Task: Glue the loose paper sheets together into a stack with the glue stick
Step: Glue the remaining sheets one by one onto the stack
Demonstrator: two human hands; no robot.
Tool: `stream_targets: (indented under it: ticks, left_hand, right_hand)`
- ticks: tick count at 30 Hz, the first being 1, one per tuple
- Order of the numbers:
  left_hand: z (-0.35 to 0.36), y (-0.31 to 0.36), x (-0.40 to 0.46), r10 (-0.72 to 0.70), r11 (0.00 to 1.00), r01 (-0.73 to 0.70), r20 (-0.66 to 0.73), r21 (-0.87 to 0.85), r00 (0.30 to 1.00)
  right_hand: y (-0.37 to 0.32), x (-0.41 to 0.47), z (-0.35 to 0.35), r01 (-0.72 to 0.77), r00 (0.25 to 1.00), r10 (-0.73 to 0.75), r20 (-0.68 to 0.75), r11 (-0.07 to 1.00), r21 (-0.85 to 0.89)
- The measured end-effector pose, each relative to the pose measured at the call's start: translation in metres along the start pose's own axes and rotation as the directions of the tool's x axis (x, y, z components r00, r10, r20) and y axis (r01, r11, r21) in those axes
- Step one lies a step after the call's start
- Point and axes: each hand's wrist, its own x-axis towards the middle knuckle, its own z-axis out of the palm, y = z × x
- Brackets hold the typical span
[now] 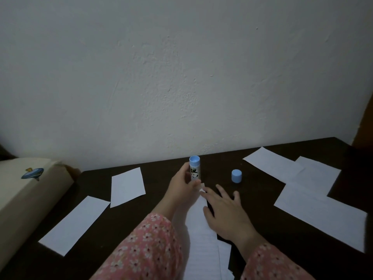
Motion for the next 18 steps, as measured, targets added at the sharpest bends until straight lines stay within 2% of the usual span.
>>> stream_targets:
  ticks: [7, 12, 18]
  left_hand:
    - [-0.008, 0.001, 0.000, -0.011, 0.997, 0.011, 0.000, 0.082, 1.000]
    - [-0.027, -0.005, -0.002, -0.083, 0.988, 0.088, -0.051, 0.124, 0.995]
    - [-0.043, -0.013, -0.006, -0.132, 0.985, 0.142, -0.098, 0.099, 0.986]
  right_hand:
    - [-0.002, 0.001, 0.000, -0.017, 1.000, 0.017, -0.008, 1.000, 0.001]
    - [-0.002, 0.002, 0.000, -0.026, 1.000, 0.026, -0.012, 1.000, -0.014]
    - [-0.002, 0.000, 0.001, -0.029, 0.999, 0.029, -0.031, 1.000, -0.005]
